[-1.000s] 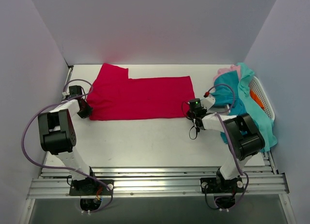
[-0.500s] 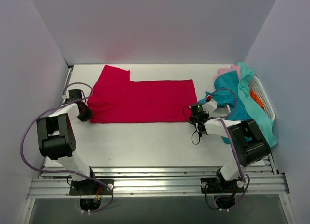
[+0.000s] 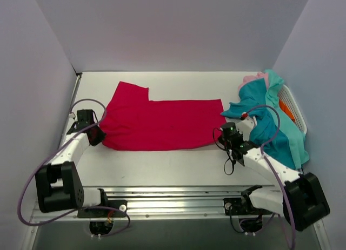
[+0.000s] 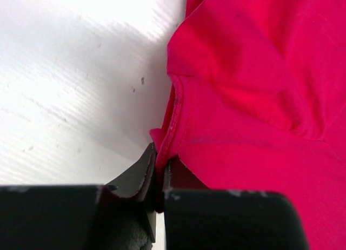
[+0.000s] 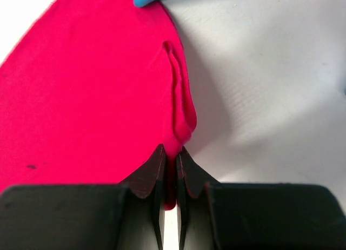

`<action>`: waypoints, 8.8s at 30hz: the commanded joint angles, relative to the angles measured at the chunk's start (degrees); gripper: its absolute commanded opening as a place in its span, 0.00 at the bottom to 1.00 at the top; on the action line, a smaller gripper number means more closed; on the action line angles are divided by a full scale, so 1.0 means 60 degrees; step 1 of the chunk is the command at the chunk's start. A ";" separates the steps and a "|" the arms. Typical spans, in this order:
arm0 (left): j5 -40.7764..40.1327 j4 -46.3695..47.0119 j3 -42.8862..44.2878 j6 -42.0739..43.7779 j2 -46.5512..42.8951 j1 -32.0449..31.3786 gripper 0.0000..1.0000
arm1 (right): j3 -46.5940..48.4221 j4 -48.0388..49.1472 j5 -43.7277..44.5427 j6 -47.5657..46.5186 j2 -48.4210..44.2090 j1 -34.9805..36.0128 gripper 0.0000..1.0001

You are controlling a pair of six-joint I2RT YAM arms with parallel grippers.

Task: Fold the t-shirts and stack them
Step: Fold the tshirt

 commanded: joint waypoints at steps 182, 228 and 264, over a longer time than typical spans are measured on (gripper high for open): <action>0.2952 -0.0093 1.0024 0.2448 0.7338 -0.0761 0.02 | 0.5302 0.1605 -0.0626 -0.1238 0.5523 -0.2317 0.00; -0.1034 -0.0357 -0.0086 -0.0174 -0.2128 -0.1802 0.94 | 0.2503 -0.0299 0.0883 0.0623 0.2050 -0.0281 1.00; -0.3407 -0.1279 0.7379 0.0529 0.6440 -0.2256 0.02 | 0.2122 0.1033 0.0444 0.0198 0.1638 -0.0764 1.00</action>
